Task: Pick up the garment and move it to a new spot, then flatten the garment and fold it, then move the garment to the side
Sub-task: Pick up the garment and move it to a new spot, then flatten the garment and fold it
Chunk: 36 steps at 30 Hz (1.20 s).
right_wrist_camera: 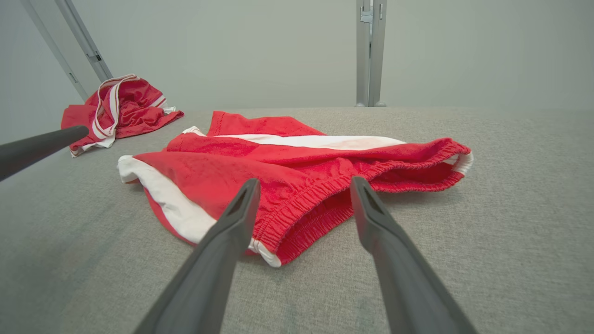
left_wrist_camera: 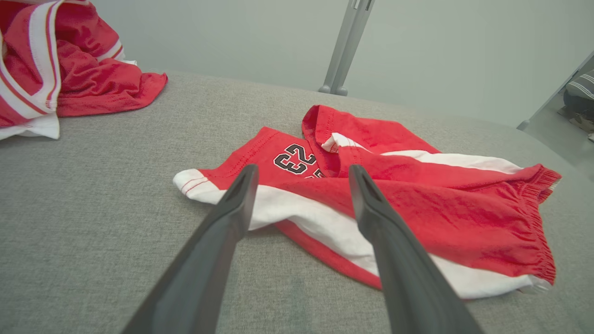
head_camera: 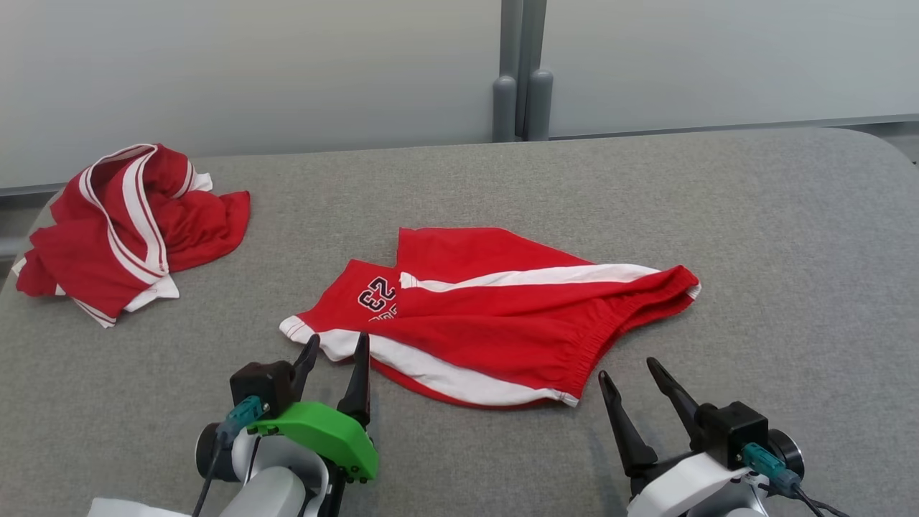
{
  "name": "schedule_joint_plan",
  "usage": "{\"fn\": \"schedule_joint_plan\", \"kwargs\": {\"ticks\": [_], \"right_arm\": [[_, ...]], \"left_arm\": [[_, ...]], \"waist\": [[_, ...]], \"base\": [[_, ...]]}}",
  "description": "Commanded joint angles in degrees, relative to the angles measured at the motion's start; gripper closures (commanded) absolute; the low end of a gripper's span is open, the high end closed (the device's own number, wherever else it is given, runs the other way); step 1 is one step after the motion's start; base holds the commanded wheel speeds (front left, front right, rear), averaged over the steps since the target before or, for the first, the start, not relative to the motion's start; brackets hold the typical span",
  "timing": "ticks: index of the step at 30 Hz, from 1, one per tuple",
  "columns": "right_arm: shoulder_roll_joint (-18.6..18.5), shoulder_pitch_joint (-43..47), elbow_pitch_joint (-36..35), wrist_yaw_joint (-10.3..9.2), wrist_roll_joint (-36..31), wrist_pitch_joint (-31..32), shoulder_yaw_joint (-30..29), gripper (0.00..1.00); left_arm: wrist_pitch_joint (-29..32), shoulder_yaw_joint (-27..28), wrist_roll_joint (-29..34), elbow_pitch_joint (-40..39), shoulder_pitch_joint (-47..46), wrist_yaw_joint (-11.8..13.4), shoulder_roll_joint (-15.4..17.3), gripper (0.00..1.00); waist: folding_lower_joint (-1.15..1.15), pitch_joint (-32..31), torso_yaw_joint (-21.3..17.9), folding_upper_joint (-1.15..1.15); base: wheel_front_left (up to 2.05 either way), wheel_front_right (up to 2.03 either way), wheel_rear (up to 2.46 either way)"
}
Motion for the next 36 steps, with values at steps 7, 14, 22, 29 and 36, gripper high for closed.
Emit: {"fn": "schedule_joint_plan", "kwargs": {"ticks": [7,14,22,29,36], "right_arm": [[-0.2,-2.1,6.6,0.00,1.8,-0.2,1.2,0.00],[-0.2,-6.6,15.4,0.00,3.5,-0.2,3.2,0.00],[-0.2,-10.9,20.7,0.00,5.3,-0.2,4.4,1.00],[-0.2,-11.0,14.8,0.00,8.6,-0.2,6.7,1.00],[-0.2,-9.0,5.1,0.00,11.5,-0.2,9.8,1.00]], "left_arm": [[0.0,3.5,3.2,-3.7,3.9,0.4,0.6,0.00],[0.0,5.3,4.9,-6.7,5.5,0.3,0.4,0.00],[0.0,6.8,5.4,-7.8,6.6,0.3,0.3,0.00],[0.0,8.7,5.5,-8.3,8.3,0.4,0.4,0.00],[0.0,9.3,5.4,-8.4,9.9,0.5,0.3,0.00]], "waist": [[0.00,0.8,3.3,0.28],[0.00,1.9,7.1,0.28],[0.00,2.4,9.0,0.28],[0.00,1.3,7.0,0.28],[0.00,-0.3,4.4,0.28]], "base": [[0.00,0.00,0.00],[0.00,0.00,0.00],[0.00,0.00,0.00],[0.00,0.00,0.00],[0.00,0.00,0.00]]}}
